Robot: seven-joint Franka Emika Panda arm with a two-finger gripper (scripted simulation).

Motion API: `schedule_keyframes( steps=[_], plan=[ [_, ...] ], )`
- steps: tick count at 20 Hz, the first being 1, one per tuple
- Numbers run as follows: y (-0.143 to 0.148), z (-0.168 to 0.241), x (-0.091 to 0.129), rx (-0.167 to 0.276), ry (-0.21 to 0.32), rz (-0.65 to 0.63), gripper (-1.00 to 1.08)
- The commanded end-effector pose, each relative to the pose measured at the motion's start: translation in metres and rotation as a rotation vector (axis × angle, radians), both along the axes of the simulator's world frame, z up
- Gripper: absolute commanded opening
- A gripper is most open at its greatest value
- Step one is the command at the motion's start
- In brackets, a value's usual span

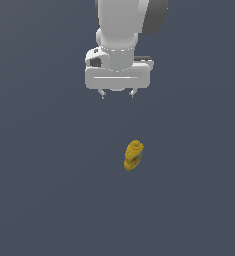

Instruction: Pick up the object and move it to a goal position.

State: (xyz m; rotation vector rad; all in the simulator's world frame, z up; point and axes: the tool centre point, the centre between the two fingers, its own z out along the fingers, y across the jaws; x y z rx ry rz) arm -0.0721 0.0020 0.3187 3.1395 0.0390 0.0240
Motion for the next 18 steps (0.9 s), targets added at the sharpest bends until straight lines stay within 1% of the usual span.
schedule_keyframes(
  steps=[1,4,8,10,18],
  plan=[
    [0.0,0.0,0.0,0.0,0.0,0.0,1.0],
    [0.001,-0.004,-0.002,-0.001,0.013,0.001,1.0],
    [0.003,-0.019,-0.01,-0.003,0.059,0.008,1.0],
    [0.004,-0.023,-0.013,-0.004,0.072,0.012,1.0],
    [0.005,-0.023,-0.009,-0.004,0.069,-0.007,1.0]
  ],
)
